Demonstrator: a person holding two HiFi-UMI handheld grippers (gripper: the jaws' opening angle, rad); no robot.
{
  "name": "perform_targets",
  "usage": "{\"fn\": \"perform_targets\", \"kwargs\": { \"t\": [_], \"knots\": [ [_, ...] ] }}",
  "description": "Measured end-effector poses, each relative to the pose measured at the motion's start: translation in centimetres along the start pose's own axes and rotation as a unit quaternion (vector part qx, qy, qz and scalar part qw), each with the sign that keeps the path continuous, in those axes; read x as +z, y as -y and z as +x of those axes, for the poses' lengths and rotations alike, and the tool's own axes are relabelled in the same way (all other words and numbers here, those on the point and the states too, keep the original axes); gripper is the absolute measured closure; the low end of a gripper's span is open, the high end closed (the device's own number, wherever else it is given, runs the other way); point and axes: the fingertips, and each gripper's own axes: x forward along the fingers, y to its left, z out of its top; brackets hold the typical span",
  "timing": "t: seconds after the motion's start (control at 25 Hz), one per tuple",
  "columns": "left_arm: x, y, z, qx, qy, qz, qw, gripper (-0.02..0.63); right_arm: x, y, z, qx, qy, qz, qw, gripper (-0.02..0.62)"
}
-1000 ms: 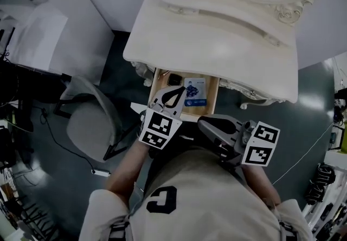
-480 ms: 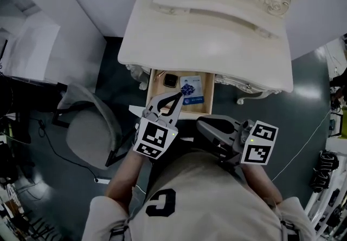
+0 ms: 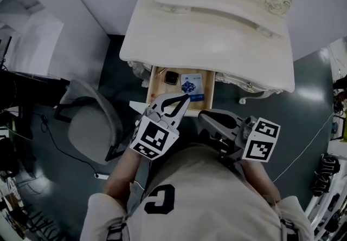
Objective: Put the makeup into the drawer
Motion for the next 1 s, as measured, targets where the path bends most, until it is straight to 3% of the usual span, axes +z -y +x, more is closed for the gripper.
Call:
{"fn": "perform_targets", "kwargs": {
  "t": [0.48,1.0],
  "knots": [
    [2.5,2.0,0.8,0.015,0.007,0.005,0.9998,0.551,2.2,0.5,-4.2,-0.002,0.02,-0.039,0.999,0.569],
    [3.8,5.9,1.8,0.011,-0.014,0.025,0.9995,0.551,2.1,0.6,-8.0,0.016,0.035,-0.032,0.999,0.569]
  ]
}}
